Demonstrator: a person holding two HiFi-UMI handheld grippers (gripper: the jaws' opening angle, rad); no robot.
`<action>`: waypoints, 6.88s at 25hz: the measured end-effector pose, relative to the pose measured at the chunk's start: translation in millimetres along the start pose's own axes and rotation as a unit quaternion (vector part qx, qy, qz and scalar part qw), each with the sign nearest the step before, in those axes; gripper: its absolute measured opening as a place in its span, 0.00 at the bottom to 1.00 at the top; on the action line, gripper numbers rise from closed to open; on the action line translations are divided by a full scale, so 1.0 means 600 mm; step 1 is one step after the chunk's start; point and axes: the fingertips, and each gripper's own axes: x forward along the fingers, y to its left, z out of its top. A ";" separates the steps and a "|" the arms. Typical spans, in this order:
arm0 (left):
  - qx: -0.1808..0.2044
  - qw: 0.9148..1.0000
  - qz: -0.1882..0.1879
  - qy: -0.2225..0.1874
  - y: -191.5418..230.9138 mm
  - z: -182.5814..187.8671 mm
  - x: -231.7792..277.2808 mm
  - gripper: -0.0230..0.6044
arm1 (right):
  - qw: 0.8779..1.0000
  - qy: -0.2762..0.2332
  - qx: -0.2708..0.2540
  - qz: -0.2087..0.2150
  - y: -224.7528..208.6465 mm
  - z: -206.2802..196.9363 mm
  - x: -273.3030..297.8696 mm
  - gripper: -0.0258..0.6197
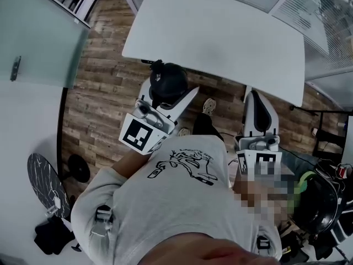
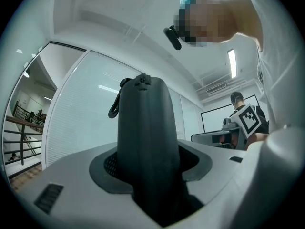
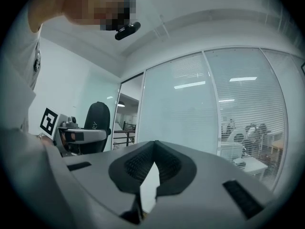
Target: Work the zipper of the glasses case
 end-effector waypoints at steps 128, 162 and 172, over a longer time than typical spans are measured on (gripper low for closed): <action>0.279 0.943 -0.109 0.146 0.192 -0.261 0.519 0.44 | 0.963 0.022 0.125 0.236 -0.200 -0.033 0.443 0.07; 0.191 0.951 -0.237 0.047 0.140 -0.202 0.512 0.44 | 0.965 0.043 0.113 0.234 -0.238 -0.051 0.449 0.05; 0.105 0.954 -0.279 0.028 0.132 -0.197 0.523 0.44 | 0.958 0.042 0.117 0.257 -0.250 -0.064 0.459 0.05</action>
